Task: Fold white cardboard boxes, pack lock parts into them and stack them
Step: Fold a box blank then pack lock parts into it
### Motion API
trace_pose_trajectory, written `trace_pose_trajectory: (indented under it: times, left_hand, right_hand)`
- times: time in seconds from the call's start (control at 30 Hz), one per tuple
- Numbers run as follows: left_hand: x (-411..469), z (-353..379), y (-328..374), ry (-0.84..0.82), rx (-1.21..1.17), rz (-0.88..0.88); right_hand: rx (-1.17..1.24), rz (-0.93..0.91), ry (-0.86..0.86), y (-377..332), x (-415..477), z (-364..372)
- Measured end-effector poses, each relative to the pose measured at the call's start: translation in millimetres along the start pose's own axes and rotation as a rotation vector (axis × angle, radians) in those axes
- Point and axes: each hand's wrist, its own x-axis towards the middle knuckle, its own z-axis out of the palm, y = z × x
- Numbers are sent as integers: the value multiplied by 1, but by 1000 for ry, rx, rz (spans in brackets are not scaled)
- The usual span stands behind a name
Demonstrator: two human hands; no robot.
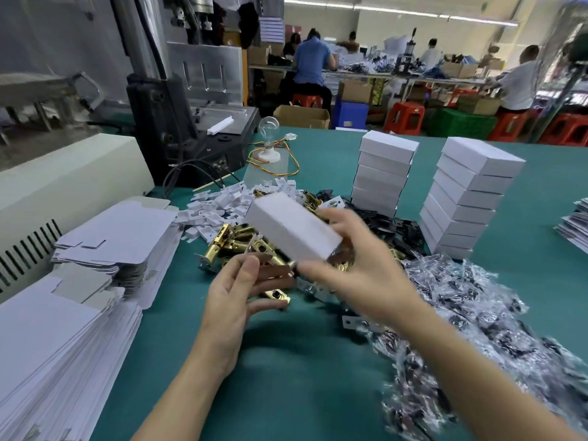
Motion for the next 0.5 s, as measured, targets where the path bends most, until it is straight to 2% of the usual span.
trace_pose_trajectory:
  times: [0.07, 0.23, 0.5]
  left_hand:
    - [-1, 0, 1, -25, 6, 3]
    - [-2, 1, 3, -47, 30, -4]
    - [-4, 7, -5, -115, 97, -42]
  right_hand:
    - [45, 65, -29, -7, 30, -34]
    - [-198, 141, 87, -7, 132, -121]
    - [-381, 333, -4, 35, 207, -195]
